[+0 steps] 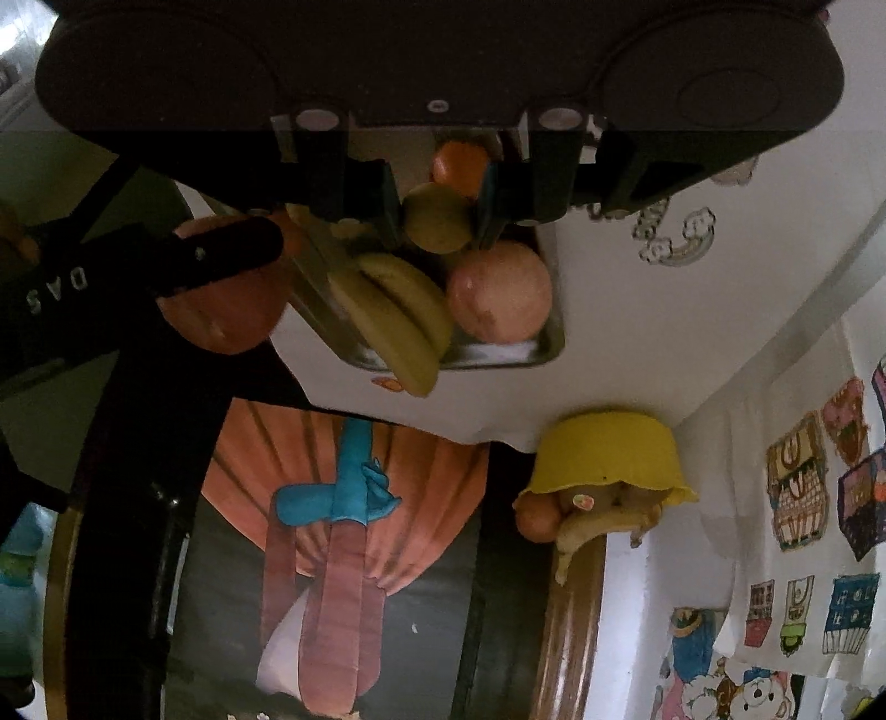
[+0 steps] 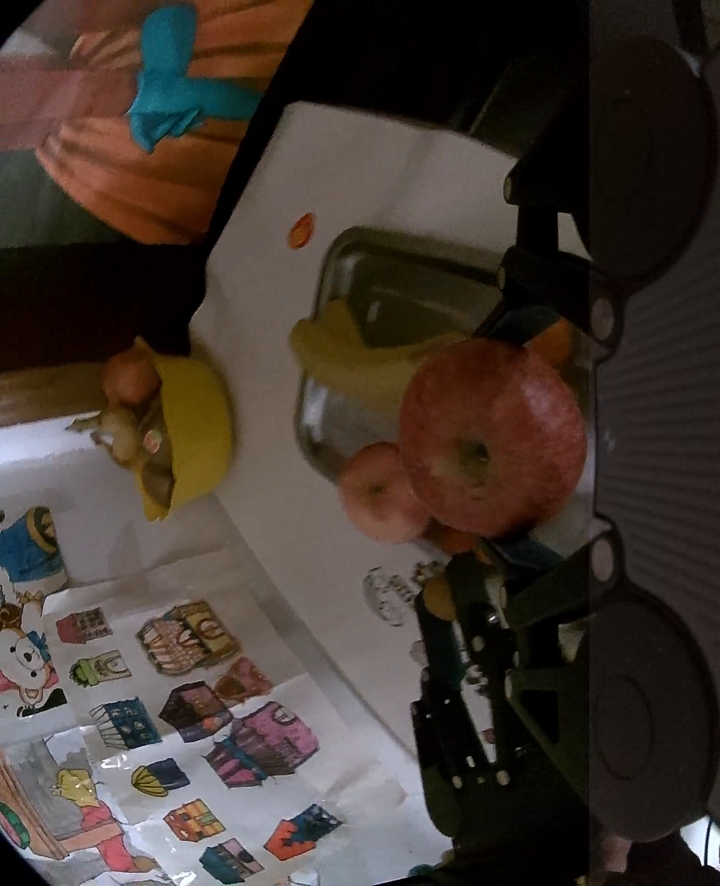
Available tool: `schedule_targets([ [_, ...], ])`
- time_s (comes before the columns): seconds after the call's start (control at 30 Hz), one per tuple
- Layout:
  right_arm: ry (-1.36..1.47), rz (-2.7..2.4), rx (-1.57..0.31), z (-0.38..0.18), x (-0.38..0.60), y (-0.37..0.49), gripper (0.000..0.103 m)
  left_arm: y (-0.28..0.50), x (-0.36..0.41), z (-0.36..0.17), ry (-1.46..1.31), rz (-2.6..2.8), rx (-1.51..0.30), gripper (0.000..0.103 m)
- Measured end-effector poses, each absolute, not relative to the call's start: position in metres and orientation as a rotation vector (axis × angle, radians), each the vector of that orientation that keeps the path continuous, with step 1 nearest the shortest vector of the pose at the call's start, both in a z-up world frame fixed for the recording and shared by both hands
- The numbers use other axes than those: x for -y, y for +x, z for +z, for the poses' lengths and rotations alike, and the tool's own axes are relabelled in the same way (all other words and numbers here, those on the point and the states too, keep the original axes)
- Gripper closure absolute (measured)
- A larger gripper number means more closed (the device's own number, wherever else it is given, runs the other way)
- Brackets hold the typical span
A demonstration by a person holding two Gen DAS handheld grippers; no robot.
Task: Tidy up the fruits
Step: 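Carry the red apple with right gripper while left carries the kiwi to the tray, then lower the apple into the tray with right gripper while left lowers the kiwi there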
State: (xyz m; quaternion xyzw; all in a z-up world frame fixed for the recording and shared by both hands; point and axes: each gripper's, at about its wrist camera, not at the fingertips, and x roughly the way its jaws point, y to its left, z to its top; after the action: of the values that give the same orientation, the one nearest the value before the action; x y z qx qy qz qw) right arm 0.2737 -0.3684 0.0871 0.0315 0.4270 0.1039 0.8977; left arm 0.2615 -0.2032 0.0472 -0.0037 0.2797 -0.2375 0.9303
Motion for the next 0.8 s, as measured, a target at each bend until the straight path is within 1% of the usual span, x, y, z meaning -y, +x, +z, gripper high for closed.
schedule_targets([
  [0.33,0.037,0.183,-0.904,0.058,0.365,0.234,0.028,0.24,0.202,0.026,-0.024,-0.484,-0.602,0.073],
  [0.8,0.01,0.137,-0.849,0.034,0.355,0.219,0.028,0.236,0.189,0.013,-0.024,-0.483,-0.59,0.073],
])
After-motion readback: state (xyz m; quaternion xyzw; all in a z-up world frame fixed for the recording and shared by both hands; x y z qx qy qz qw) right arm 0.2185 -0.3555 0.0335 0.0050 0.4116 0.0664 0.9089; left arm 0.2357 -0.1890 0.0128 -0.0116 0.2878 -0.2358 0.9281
